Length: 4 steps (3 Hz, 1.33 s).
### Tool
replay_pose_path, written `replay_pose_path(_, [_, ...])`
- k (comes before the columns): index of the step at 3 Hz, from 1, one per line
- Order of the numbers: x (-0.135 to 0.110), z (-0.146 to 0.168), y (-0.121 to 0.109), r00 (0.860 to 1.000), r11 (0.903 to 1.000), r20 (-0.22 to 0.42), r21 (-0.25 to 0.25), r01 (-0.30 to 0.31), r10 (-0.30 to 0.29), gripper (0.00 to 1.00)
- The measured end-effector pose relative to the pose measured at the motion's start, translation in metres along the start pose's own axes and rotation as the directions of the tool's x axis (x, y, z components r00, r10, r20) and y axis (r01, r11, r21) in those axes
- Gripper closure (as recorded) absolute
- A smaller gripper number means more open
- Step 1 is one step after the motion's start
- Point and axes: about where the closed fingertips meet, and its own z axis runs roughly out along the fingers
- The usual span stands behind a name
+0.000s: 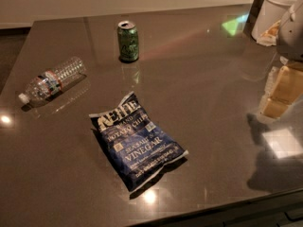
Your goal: Pick blue chip bag
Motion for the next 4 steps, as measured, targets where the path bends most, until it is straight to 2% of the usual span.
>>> replay_pose_path(2, [-0.007,0.000,0.001,1.000,1.0000,0.019,0.007,-0.001,0.001,0.00])
replay_pose_path(3, [-0.032,0.005,0.008,0.998,0.9998,0.057,0.002,-0.021,0.021,0.00])
replay_pose_path(4, [-0.063,0.021,0.023,0.996,0.9984,0.073,-0.040,-0.041,0.044,0.00])
